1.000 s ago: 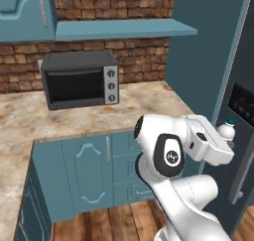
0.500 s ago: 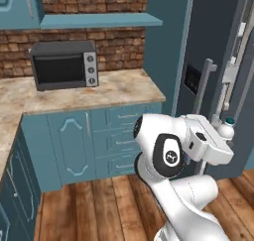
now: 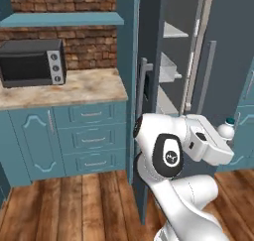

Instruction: Take the bottled waters from the counter and place them in the freezer to freeze. Close the freezer door after placing the bottles.

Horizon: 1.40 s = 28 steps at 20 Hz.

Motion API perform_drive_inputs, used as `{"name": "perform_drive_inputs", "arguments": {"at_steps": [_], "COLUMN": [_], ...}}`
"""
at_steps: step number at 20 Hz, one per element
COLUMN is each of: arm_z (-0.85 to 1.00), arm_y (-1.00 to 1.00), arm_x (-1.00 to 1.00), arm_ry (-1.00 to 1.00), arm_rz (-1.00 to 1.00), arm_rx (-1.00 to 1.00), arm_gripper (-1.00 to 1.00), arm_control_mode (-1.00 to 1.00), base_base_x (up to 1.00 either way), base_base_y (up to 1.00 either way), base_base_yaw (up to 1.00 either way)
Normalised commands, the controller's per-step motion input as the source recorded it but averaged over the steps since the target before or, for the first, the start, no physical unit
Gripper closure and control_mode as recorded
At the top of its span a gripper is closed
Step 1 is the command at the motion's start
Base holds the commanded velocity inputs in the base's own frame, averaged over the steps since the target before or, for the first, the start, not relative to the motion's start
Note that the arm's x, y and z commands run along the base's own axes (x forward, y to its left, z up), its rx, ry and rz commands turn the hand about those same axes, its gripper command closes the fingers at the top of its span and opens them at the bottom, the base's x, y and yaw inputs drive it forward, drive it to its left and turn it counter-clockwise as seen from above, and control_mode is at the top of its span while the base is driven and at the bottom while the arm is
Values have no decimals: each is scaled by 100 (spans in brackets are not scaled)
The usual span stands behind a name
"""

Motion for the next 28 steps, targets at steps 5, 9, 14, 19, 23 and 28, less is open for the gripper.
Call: {"name": "perform_drive_inputs", "arguments": {"at_steps": [5,9,14,19,23,28], "arm_z": [0,0,0,0,0,0], "arm_y": [0,0,0,0,0,0], "arm_x": [0,0,0,0,0,0], "arm_ry": [0,0,0,0,0,0], "arm_rz": [0,0,0,0,0,0], "arm_rx": [0,0,0,0,0,0], "arm_gripper": [100,100,100,100,100,100], "arm_control_mode": [100,100,100,100,100,100], "base_base_x": [15,33,36,8,10,42], "base_base_y": [-100,-91,-76,-60,-56,-63], "base_base_yaw": [31,40,50,51,36,6]}}
